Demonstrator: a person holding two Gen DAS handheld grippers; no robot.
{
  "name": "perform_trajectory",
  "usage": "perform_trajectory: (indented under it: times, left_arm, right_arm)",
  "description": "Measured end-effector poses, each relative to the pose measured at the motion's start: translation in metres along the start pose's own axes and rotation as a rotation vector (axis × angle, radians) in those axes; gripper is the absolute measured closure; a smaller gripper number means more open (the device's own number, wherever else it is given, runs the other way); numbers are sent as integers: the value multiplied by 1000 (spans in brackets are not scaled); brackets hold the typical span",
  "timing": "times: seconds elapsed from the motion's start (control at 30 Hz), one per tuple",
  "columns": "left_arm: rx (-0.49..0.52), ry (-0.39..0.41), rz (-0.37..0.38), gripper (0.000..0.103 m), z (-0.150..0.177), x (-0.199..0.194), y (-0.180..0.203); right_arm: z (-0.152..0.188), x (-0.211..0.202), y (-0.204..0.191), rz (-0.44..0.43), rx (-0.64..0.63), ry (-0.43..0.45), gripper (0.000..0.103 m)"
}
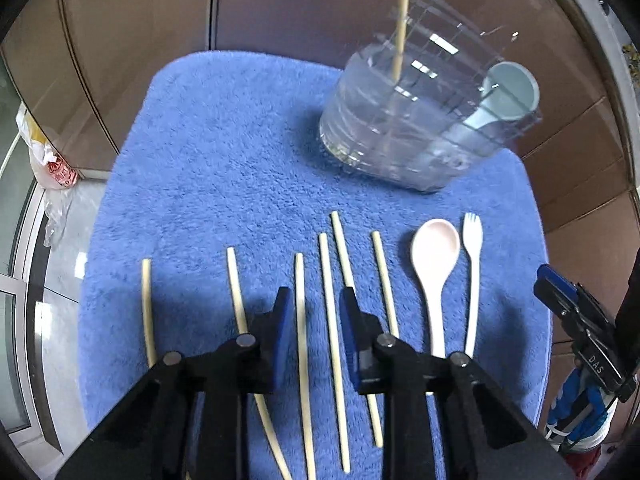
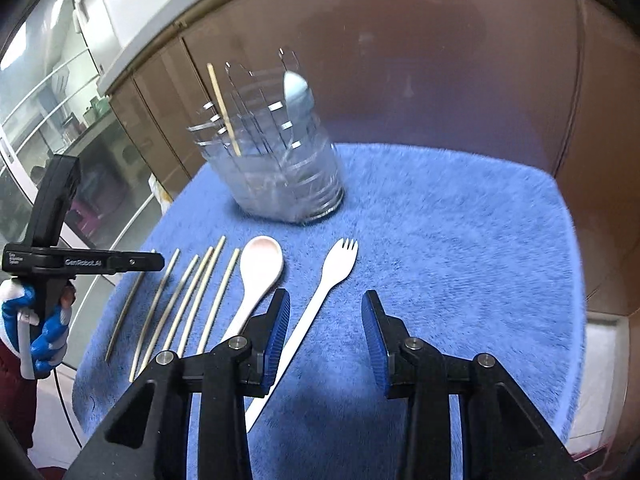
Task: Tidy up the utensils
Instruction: 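Close left tool on another chopstick while right tool grasps the white fork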
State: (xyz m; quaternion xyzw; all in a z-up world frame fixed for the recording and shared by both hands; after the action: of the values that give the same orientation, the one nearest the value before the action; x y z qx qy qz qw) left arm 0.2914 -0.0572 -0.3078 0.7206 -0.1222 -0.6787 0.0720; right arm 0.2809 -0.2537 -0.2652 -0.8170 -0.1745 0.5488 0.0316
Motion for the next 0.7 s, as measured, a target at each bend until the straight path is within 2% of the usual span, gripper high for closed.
perform_trajectory:
  times: [0.2, 0.4, 0.57, 0.7]
  left_arm:
    - [-16, -50, -35, 86, -9, 17, -5]
    - [-36, -86, -26, 87, -12, 31, -9]
    - [-40, -94, -22, 88, -11, 32, -10]
    - [-36, -111, -30, 89, -16, 34, -10]
  right_arm:
    - [-14, 25, 14, -40, 28, -62, 66]
    - [-38, 56, 20, -63, 49, -139, 66]
    - [-49, 81, 19, -40, 56, -224, 66]
    - [-57, 93, 13, -30, 57, -254, 66]
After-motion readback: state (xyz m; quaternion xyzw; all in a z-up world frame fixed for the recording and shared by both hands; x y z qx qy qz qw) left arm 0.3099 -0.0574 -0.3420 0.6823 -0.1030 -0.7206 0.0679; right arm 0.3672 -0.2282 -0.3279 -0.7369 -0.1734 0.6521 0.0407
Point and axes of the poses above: each gripper's, at about its wrist camera, not at the fingertips, and x roughly the way its jaws point, y to its right, z to its underside, the point moved 8 cm from there along x, roughly the way its jaws point, and after that the axes turned 15 degrees about -y, right-handed, at the moved point
